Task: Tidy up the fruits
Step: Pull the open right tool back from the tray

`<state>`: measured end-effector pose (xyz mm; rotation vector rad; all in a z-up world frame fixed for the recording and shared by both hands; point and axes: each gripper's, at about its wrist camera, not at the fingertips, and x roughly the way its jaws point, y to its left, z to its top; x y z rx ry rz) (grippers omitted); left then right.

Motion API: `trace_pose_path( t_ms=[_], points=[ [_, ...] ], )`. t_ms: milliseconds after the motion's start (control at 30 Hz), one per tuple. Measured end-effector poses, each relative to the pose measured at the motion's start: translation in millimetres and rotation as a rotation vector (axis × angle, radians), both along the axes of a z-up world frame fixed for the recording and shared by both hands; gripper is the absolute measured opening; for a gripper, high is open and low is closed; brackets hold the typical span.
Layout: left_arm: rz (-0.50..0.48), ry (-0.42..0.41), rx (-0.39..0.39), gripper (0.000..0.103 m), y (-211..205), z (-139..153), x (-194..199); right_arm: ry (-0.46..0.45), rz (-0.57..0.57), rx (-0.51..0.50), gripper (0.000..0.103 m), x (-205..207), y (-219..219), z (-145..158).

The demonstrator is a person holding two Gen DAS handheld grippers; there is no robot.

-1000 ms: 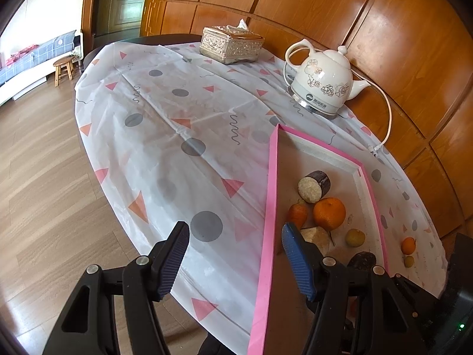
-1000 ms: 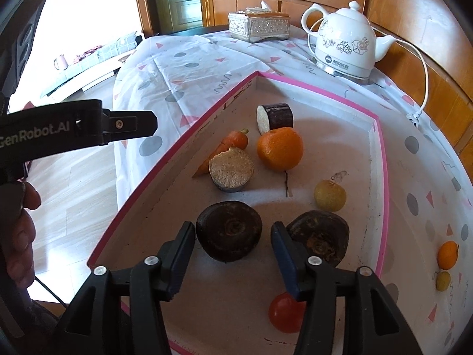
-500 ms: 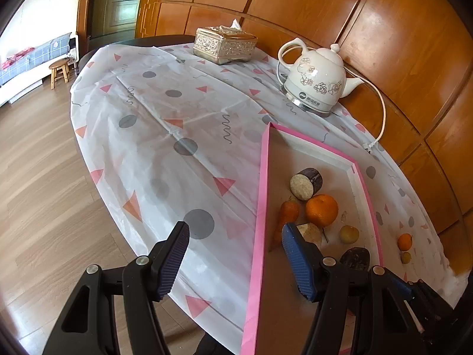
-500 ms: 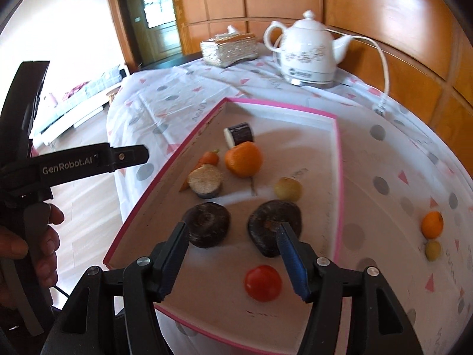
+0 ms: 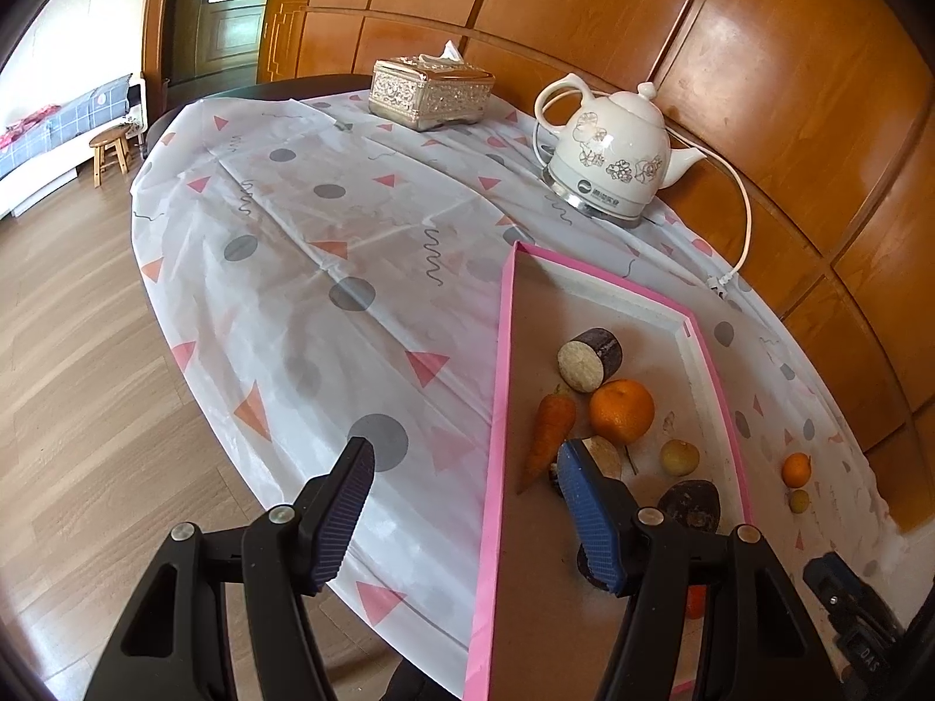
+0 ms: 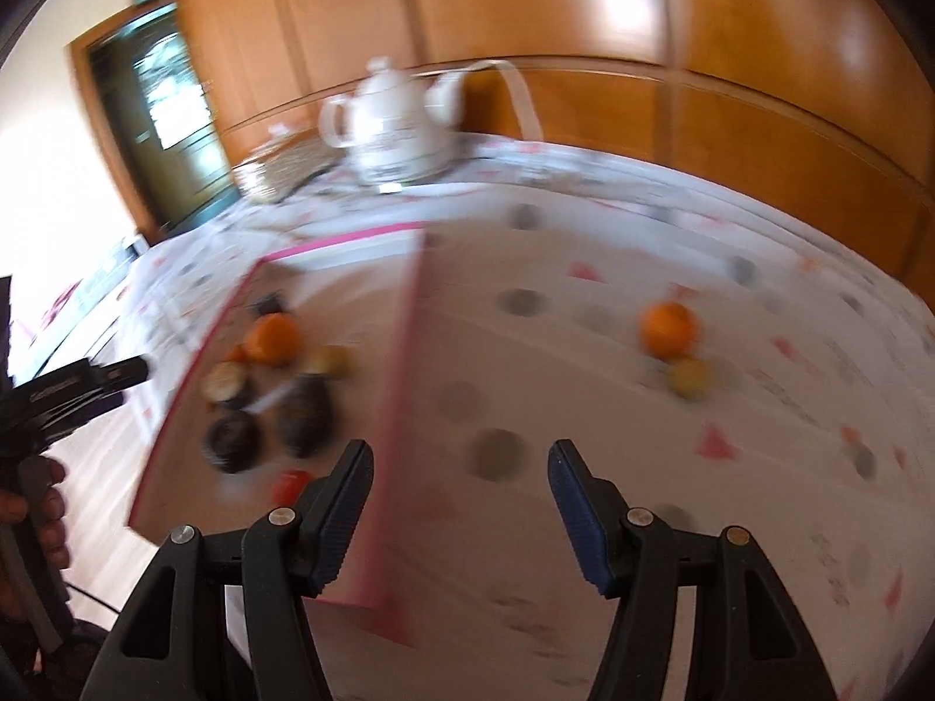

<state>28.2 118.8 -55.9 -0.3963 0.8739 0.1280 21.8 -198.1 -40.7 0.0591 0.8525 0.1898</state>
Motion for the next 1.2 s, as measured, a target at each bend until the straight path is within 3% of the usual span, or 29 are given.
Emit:
trace_pose_path(
  t_ms=[267,500,700,1000,1200],
  points=[
    [-0.020,0.000,0.006,0.066,-6,3,0,0.049,-0.290,-0.036,0.063,-23,-95,-21],
    [-0.051,-0.004,0.023,0.066,-16,8,3,0.069,-0.637,-0.067,0.063,-53,-188,-31],
    [-0.101,-0.011,0.039,0.066,-31,14,7,0.092,-0.869,-0.114,0.063,-73,-241,-38],
    [-0.217,-0.042,0.067,0.066,-71,32,21,0.118,-1.093,-0.164,0.063,-97,-288,-52],
    [-0.351,-0.064,0.068,0.065,-118,45,34,0.086,-1.128,-0.131,0.073,-105,-297,-56]
  ],
)
